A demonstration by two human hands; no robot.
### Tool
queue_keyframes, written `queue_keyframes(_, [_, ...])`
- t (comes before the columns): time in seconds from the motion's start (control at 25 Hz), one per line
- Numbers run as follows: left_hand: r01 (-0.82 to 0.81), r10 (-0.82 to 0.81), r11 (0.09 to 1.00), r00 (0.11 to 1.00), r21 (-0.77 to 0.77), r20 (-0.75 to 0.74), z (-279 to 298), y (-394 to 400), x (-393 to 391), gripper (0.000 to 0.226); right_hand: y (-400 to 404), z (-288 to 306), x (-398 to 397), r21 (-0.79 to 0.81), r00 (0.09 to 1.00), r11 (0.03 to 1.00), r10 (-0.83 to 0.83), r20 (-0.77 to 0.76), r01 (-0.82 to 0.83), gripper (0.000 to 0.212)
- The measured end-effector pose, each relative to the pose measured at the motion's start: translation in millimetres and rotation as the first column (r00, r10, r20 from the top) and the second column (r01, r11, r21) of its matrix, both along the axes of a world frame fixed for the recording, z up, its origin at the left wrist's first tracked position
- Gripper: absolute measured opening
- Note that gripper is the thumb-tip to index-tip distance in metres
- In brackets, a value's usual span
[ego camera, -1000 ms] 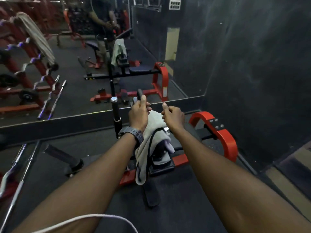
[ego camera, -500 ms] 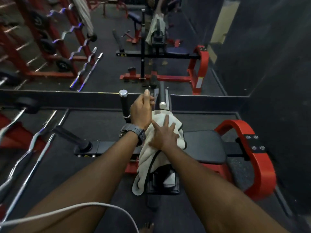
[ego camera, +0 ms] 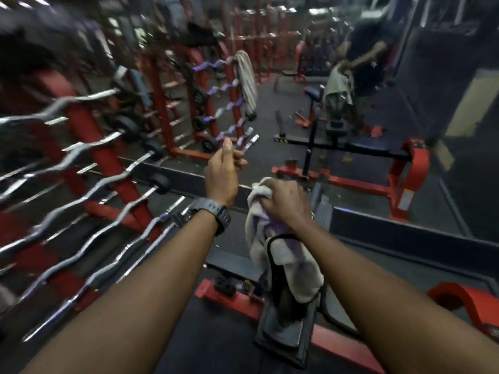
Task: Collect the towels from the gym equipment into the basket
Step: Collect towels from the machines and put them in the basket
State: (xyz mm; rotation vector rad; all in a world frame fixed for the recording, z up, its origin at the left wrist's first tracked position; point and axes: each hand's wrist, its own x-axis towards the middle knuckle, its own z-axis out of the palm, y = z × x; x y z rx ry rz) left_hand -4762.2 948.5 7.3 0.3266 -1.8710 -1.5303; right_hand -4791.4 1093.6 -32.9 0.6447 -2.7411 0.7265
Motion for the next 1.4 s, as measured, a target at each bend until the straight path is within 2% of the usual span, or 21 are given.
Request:
queue_keyframes(0.08, [-0.093, 0.092, 0.996, 0.994, -0.017, -0.055, 37.7, -38.6, 34.5, 0.061, -41.1, 55.1, 16.5, -0.233, 0.987, 0.963, 0.112, -0.115, -0.137, 0.031])
queue_keyframes(0.16, [-0.21, 0.207, 0.977, 0.974, -0.029, -0.097, 71.8, -83.8, 80.7, 0.065, -85.5, 100.8, 37.5, -0.351, 0.95, 0.891, 0.22, -0.222, -0.288, 0.027])
queue_keyframes(0.32, [-0.488, 0.475, 0.87, 0.869, -0.074, -0.14, 109.6, -170.0, 196.3, 0.066, -177.6, 147.1, 97.2, -0.332, 0.863, 0.802, 0.414, -0.288, -0.496, 0.043])
queue_keyframes(0.44, [-0.626, 0.609, 0.778, 0.774, -0.06, -0.173, 121.0, -230.7, 293.8, 0.066, -254.9, 149.0, 162.2, -0.31, 0.799, 0.742, 0.501, -0.333, -0.594, 0.041])
queue_keyframes(0.52, [-0.679, 0.661, 0.733, 0.725, -0.039, -0.193, 118.0, -275.3, 356.3, 0.06, -310.4, 143.0, 208.9, -0.284, 0.752, 0.699, 0.578, -0.317, -0.656, 0.04])
queue_keyframes(0.6, [-0.711, 0.693, 0.703, 0.689, -0.011, -0.214, 109.7, -324.0, 413.2, 0.052, -364.2, 136.6, 252.0, -0.242, 0.734, 0.696, 0.608, -0.304, -0.676, 0.038])
queue_keyframes(0.76, [-0.772, 0.762, 0.635, 0.631, -0.018, -0.145, 105.2, -417.6, 500.2, 0.059, -464.5, 131.7, 322.8, -0.042, 0.641, 0.674, 0.68, -0.356, -0.738, 0.036])
queue_keyframes(0.96, [-0.787, 0.775, 0.616, 0.616, -0.049, -0.142, 102.9, -506.3, 535.2, 0.056, -567.2, 136.0, 362.5, 0.112, 0.57, 0.636, 0.745, -0.346, -0.763, 0.034])
queue_keyframes(1.2, [-0.811, 0.804, 0.575, 0.585, -0.111, -0.111, 96.6, -634.5, 524.6, 0.077, -697.1, 133.3, 341.1, 0.071, 0.555, 0.627, 0.732, -0.394, -0.776, 0.034])
queue_keyframes(1.32, [-0.821, 0.817, 0.551, 0.568, -0.152, -0.102, 98.2, -695.5, 508.3, 0.061, -755.4, 128.4, 322.9, 0.065, 0.554, 0.616, 0.744, -0.373, -0.785, 0.036])
queue_keyframes(1.4, [-0.808, 0.822, 0.536, 0.566, -0.244, -0.067, 95.5, -741.1, 492.8, 0.048, -793.5, 125.1, 312.0, 0.085, 0.551, 0.618, 0.747, -0.371, -0.782, 0.035])
